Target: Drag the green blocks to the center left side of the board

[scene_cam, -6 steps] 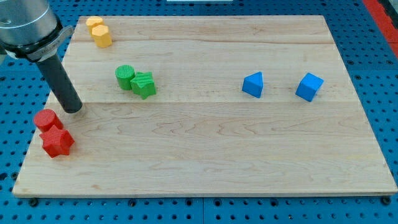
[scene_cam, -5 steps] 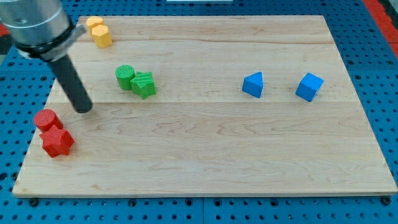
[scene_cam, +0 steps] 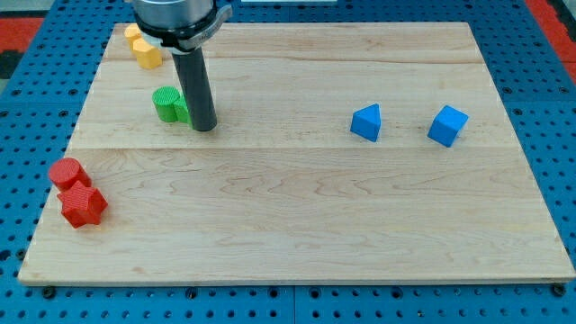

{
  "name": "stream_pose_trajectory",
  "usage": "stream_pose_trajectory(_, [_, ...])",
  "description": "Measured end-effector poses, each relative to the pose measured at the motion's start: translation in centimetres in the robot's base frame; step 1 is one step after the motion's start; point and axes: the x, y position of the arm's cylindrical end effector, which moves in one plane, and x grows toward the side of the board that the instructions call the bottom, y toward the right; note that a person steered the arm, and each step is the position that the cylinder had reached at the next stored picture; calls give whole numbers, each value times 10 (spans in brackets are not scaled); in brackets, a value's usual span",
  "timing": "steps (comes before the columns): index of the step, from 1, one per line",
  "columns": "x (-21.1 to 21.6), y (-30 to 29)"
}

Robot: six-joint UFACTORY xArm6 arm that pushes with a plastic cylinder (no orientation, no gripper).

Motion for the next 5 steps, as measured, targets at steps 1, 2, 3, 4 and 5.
stream_pose_trajectory(1, [-3, 26])
stream_pose_trajectory(2, [-27, 32])
stream_pose_trajectory(3, [-37, -5])
stream_pose_trajectory(4, [-22, -55])
stream_pose_trajectory(5, [-24, -64])
